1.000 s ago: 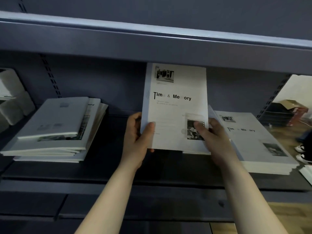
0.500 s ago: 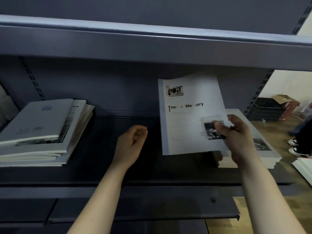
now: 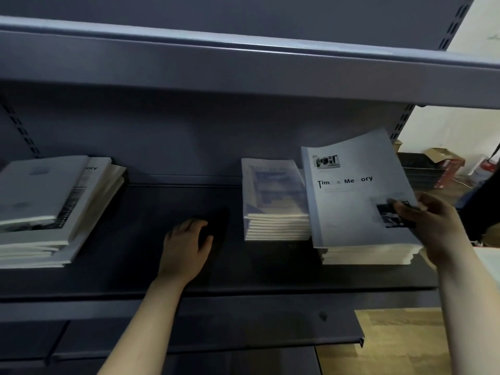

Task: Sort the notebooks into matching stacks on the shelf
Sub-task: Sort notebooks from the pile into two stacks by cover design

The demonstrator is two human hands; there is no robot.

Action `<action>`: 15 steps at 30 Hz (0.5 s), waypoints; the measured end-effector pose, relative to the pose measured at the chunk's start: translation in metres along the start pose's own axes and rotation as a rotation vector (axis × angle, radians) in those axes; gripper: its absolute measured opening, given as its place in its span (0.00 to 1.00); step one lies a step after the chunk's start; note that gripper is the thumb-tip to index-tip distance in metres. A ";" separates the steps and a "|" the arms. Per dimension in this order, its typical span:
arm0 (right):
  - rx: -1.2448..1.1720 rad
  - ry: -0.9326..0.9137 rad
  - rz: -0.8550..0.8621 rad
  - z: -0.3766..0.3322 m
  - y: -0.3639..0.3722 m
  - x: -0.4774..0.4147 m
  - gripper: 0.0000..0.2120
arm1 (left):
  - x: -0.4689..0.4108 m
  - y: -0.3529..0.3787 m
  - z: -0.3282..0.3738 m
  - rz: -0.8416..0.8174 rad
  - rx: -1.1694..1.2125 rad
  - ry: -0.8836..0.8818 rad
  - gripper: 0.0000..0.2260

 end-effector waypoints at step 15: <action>0.582 0.014 0.014 0.027 -0.015 -0.031 0.14 | 0.003 0.002 0.002 -0.018 -0.052 -0.018 0.17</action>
Point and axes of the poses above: each hand's wrist, its own x-axis away from the middle knuckle, its own y-axis out of the palm, z = x × y, the point moved 4 cm from there along -x, towards the middle knuckle, and after that the axes turned 5 degrees about -z, right-handed, at the moved point
